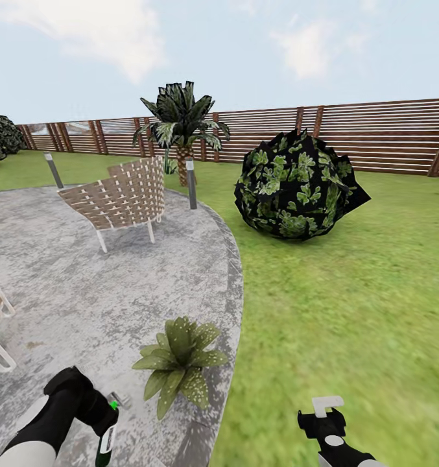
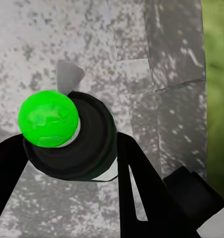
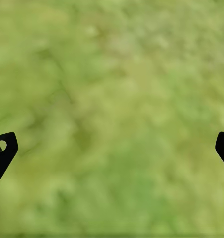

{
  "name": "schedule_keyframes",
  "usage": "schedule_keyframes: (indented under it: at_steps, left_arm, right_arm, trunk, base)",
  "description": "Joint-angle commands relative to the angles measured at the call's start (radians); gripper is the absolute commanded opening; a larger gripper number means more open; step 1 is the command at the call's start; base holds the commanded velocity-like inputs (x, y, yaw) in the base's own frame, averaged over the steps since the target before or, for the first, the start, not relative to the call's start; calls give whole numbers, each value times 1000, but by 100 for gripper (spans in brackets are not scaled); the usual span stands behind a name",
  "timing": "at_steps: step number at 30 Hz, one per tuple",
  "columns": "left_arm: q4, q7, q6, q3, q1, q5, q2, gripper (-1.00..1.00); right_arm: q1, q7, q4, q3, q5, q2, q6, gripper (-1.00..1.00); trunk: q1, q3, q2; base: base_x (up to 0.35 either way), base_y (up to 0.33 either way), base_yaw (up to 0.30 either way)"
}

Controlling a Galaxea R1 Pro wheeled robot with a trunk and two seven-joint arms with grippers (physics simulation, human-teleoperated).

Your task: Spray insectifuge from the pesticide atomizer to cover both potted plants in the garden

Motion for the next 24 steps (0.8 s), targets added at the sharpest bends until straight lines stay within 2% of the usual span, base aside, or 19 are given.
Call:
schedule_keyframes:
  at_steps: [1,7,11,18,24]
  left_arm:
    - [0,-5,9,10,0,-3,-1,-100]
    - [13,-1,7,12,2,-5,-8,-100]
    - [15,20,8,12,2,-5,-13,-100]
    - [16,25,9,12,2,-5,-14,-100]
    - [31,27,10,17,2,-5,-13,-100]
  right_arm:
    - [0,-1,1,9,-10,0,-3,100]
    - [0,-1,1,9,-10,0,-3,100]
    - [0,-2,-1,9,-12,1,-3,100]
    - [0,-2,-2,8,-15,5,-3,100]
    - [0,-3,-3,7,-15,8,-3,100]
  trunk:
    - [0,-1,0]
    - [0,-1,0]
    - [0,-1,0]
    - [0,-6,0]
    - [0,-15,0]
  base:
    - [0,0,0]
    - [-10,0,0]
    - [-234,0,-12]
    - [-102,0,-228]
    - [-1,0,-94]
